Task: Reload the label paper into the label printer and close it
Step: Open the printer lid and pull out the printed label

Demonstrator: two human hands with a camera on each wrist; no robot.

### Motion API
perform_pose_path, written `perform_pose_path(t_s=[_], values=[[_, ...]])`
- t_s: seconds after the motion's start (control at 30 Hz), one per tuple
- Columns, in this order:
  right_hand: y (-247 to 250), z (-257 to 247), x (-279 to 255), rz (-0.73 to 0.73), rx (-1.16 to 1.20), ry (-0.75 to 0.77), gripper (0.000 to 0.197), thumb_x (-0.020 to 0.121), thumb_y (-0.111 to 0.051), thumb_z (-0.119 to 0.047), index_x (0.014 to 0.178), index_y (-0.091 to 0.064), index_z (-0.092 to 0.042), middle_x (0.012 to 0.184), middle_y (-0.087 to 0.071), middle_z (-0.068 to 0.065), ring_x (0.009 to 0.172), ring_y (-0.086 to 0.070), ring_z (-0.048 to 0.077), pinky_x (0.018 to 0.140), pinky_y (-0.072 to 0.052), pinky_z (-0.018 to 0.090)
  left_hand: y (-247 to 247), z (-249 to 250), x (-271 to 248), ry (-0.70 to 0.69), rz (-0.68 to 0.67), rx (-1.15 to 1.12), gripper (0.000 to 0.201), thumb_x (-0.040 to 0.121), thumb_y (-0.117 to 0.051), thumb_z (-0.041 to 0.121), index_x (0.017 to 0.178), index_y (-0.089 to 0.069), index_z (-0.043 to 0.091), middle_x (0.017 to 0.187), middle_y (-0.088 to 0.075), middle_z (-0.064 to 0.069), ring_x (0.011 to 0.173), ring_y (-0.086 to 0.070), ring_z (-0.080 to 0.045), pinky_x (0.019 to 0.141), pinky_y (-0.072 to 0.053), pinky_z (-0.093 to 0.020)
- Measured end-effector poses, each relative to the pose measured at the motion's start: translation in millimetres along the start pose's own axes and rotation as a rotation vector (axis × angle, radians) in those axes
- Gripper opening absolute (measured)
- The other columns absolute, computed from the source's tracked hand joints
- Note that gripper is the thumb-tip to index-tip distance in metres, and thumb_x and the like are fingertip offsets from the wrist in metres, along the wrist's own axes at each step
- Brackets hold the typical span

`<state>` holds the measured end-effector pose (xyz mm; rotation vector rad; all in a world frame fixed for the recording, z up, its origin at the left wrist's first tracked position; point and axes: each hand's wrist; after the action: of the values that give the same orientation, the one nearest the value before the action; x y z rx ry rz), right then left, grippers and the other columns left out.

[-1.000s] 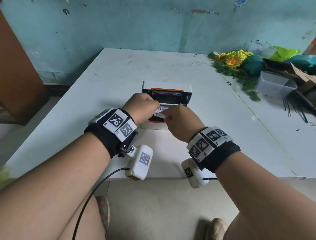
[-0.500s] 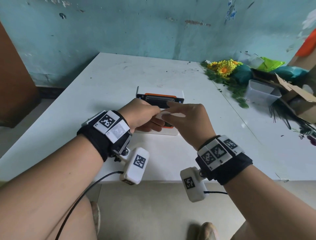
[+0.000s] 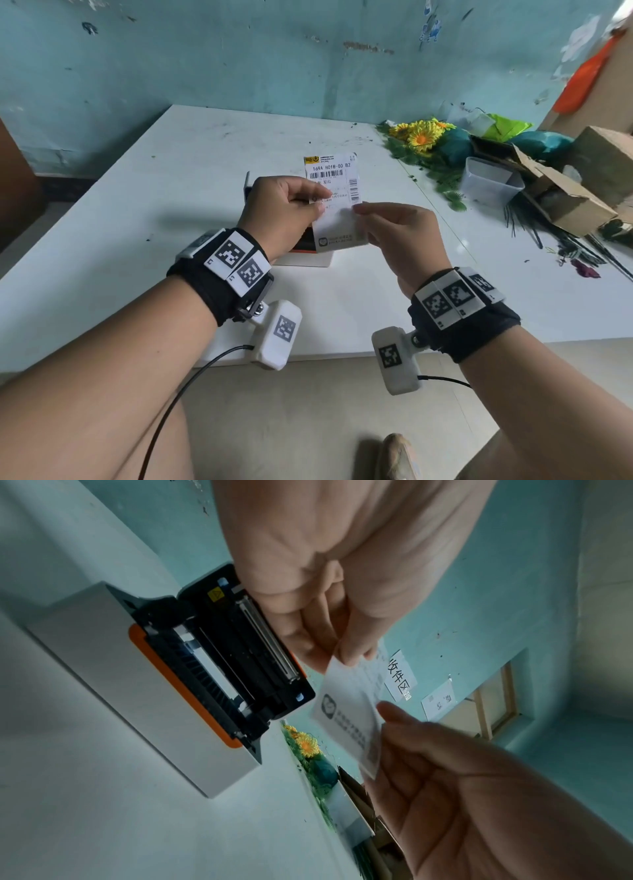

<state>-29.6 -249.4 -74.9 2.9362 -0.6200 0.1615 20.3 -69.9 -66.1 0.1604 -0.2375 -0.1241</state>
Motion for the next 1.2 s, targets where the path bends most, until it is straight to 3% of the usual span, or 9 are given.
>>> perform_pose_path(t_s=[0.17,0.3,0.47,0.73,0.87,0.97,1.03,1.1,1.2], values=[[15.2,1.3,7.1,0.058,0.150,-0.144,0.018,0.091,-0.079,0.008,0.084,-0.081,-0.009,0.105,-0.080,0.028,0.088,-0.077,0.032,0.094,-0.067,0.043,-18.9,-5.6,6.5,0.042,0.014,-0.204,0.029,0.092,-0.075,-0.007,0.086,-0.080,0.021,0.098,-0.083,-0.007,0.102,-0.080,-0.029,0.095,-0.065,-0.048],[28.7,10.5,23.4,0.149,0.119,-0.189,0.023,0.091,-0.073,0.012,0.088,-0.081,-0.009,0.096,-0.083,0.021,0.086,-0.081,0.031,0.085,-0.069,0.036,-35.4,-2.2,10.0,0.141,-0.084,-0.401,0.021,0.100,-0.067,-0.003,0.097,-0.077,0.015,0.120,-0.077,-0.015,0.117,-0.074,-0.030,0.105,-0.060,-0.050],[42.4,28.3,37.0,0.229,0.047,-0.238,0.028,0.085,-0.068,0.017,0.087,-0.081,-0.008,0.087,-0.081,0.016,0.077,-0.078,0.028,0.070,-0.068,0.028,-61.2,-10.9,18.0,0.289,-0.245,-0.426,0.014,0.102,-0.068,0.005,0.103,-0.072,0.018,0.112,-0.070,-0.004,0.114,-0.064,-0.019,0.113,-0.052,-0.046],[57.5,54.3,52.2,0.274,-0.115,-0.274,0.028,0.090,-0.070,0.008,0.083,-0.081,-0.016,0.099,-0.082,0.022,0.099,-0.081,0.042,0.087,-0.069,0.052,-97.2,-29.1,33.2,0.510,-0.307,-0.456,0.025,0.108,-0.050,0.004,0.095,-0.069,0.014,0.096,-0.056,-0.010,0.089,-0.054,-0.022,0.081,-0.047,-0.034],[57.9,60.2,55.3,0.246,-0.216,-0.310,0.040,0.093,-0.064,0.006,0.073,-0.077,-0.026,0.082,-0.076,0.008,0.106,-0.077,0.048,0.093,-0.064,0.061,-110.2,-31.6,33.1,0.596,-0.329,-0.455,0.012,0.101,-0.058,0.007,0.098,-0.063,0.018,0.088,-0.044,-0.009,0.080,-0.040,-0.020,0.067,-0.037,-0.031],[57.0,62.5,57.8,0.201,-0.253,-0.346,0.038,0.090,-0.065,0.005,0.071,-0.075,-0.027,0.077,-0.072,0.004,0.091,-0.076,0.036,0.098,-0.064,0.056,-117.4,-36.5,34.9,0.649,-0.331,-0.489,0.007,0.101,-0.060,0.011,0.106,-0.064,0.016,0.102,-0.058,-0.015,0.086,-0.055,-0.024,0.060,-0.044,-0.026],[56.9,61.0,58.5,0.164,-0.278,-0.356,0.033,0.089,-0.069,-0.001,0.070,-0.075,-0.028,0.076,-0.071,0.000,0.081,-0.067,0.024,0.087,-0.066,0.042,-120.1,-37.4,36.1,0.658,-0.326,-0.492,0.006,0.104,-0.060,0.016,0.100,-0.065,0.015,0.095,-0.068,-0.010,0.079,-0.062,-0.019,0.057,-0.046,-0.025],[57.7,58.9,58.6,0.127,-0.317,-0.368,0.030,0.091,-0.071,-0.005,0.070,-0.074,-0.026,0.073,-0.068,0.000,0.072,-0.061,0.020,0.068,-0.053,0.030,-122.7,-36.8,37.6,0.658,-0.308,-0.492,0.010,0.102,-0.063,0.023,0.105,-0.067,0.014,0.101,-0.067,-0.008,0.087,-0.061,-0.018,0.061,-0.045,-0.026],[57.6,52.9,56.1,0.117,-0.364,-0.359,0.015,0.091,-0.068,-0.006,0.085,-0.081,-0.004,0.074,-0.063,0.004,0.073,-0.053,0.023,0.069,-0.042,0.032,-124.1,-32.4,35.2,0.644,-0.297,-0.450,0.061,0.080,-0.074,0.040,0.133,-0.065,0.010,0.127,-0.059,-0.006,0.125,-0.052,-0.023,0.090,-0.045,-0.033]])
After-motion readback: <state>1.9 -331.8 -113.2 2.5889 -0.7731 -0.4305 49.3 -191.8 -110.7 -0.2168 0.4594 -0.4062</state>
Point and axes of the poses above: each hand's wrist, its own x-axis towards the middle knuckle, its own y-axis out of the back of the hand, z = x × y
